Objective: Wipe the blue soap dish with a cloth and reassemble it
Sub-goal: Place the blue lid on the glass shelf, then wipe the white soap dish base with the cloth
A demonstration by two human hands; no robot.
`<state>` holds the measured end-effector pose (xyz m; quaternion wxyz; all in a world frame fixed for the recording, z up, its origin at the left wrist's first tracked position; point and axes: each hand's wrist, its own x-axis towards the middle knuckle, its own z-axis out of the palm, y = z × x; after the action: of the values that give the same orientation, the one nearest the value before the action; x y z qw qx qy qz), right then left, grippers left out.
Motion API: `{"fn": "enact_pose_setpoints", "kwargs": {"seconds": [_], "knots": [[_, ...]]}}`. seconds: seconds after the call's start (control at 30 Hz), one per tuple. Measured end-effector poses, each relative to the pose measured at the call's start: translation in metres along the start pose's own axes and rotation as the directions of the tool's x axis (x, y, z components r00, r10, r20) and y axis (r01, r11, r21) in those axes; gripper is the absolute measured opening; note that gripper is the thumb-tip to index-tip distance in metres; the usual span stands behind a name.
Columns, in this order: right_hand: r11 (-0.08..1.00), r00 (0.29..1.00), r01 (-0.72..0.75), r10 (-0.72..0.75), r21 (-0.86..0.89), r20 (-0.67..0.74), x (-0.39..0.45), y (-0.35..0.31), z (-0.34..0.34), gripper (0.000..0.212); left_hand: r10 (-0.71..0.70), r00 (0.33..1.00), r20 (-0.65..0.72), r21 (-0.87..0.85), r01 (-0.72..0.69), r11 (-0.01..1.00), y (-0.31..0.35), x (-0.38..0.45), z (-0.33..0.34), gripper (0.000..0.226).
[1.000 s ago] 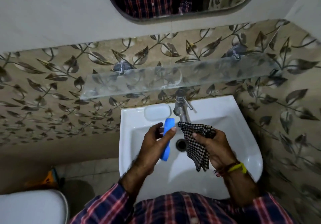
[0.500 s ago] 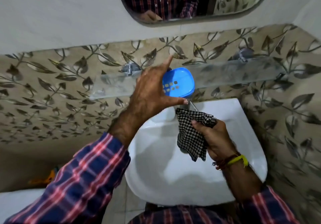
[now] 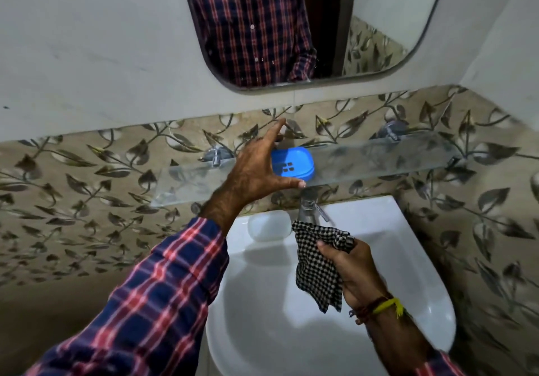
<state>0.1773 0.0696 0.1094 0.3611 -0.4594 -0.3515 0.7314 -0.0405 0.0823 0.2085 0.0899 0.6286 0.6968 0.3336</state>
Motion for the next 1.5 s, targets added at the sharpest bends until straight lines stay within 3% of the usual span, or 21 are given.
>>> {"fn": "enact_pose_setpoints", "kwargs": {"seconds": [0.07,0.17,0.23,0.3,0.4,0.5,0.67,0.73,0.83,0.9,0.97,1.2,1.33,1.5], "knots": [[1.000,1.000,-0.018,0.018,-0.003,-0.009,0.002,-0.001,0.000,0.013,0.073,0.989,-0.131,0.049,-0.067,0.997,0.003,-0.011,0.000,0.110],[1.000,0.999,-0.007,0.006,-0.027,-0.032,0.007,0.001,-0.003,0.014,0.285,0.876,-0.389,0.107,-0.265,0.958,-0.001,-0.047,0.019,0.059],[0.999,0.999,0.002,-0.003,-0.036,-0.050,0.008,0.003,-0.006,0.015,0.351,0.841,-0.412,0.165,-0.310,0.936,-0.012,-0.079,0.044,0.035],[0.999,0.998,0.001,-0.003,-0.040,-0.062,0.010,0.006,-0.008,0.013,0.294,0.888,-0.355,0.159,-0.252,0.955,-0.028,-0.105,0.069,0.028],[0.999,0.998,0.000,-0.003,-0.041,-0.064,0.011,0.012,-0.013,0.009,0.048,0.957,-0.286,0.084,-0.024,0.996,-0.055,-0.127,0.099,0.029],[0.999,0.998,-0.015,0.012,-0.038,-0.069,0.011,0.017,-0.015,0.009,-0.167,0.962,-0.214,0.025,0.177,0.984,-0.075,-0.135,0.116,0.032],[0.997,0.994,-0.034,0.026,-0.066,-0.109,0.013,0.019,-0.014,0.010,-0.299,0.943,-0.144,0.000,0.303,0.953,-0.104,-0.133,0.133,0.042],[0.996,0.993,-0.026,0.017,-0.085,-0.115,0.015,0.016,-0.014,0.012,-0.396,0.912,-0.107,-0.076,0.390,0.918,-0.117,-0.125,0.136,0.066],[0.994,0.993,-0.011,-0.002,-0.110,-0.120,0.020,0.014,-0.015,0.013,-0.474,0.879,0.054,-0.129,0.477,0.870,-0.139,-0.110,0.134,0.115],[0.994,0.992,-0.004,-0.010,-0.112,-0.128,0.025,0.012,-0.018,0.015,-0.478,0.866,0.145,-0.094,0.493,0.865,-0.150,-0.098,0.133,0.130],[0.991,0.990,0.007,-0.025,-0.134,-0.140,0.028,0.010,-0.023,0.017,-0.478,0.860,0.178,-0.064,0.495,0.866,-0.158,-0.090,0.134,0.130],[0.988,0.991,-0.029,0.008,-0.150,-0.137,0.031,0.019,-0.040,0.026,-0.412,0.908,0.072,-0.106,0.418,0.902,-0.168,-0.094,0.142,0.093],[0.991,0.988,-0.054,0.035,-0.125,-0.148,0.028,0.024,-0.045,0.019,-0.279,0.960,-0.024,-0.160,0.272,0.949,-0.150,-0.115,0.129,0.085],[0.994,0.986,-0.006,-0.012,-0.107,-0.169,0.027,0.027,-0.049,0.011,-0.072,0.994,0.077,-0.051,0.076,0.996,-0.111,-0.140,0.119,0.078]]}}
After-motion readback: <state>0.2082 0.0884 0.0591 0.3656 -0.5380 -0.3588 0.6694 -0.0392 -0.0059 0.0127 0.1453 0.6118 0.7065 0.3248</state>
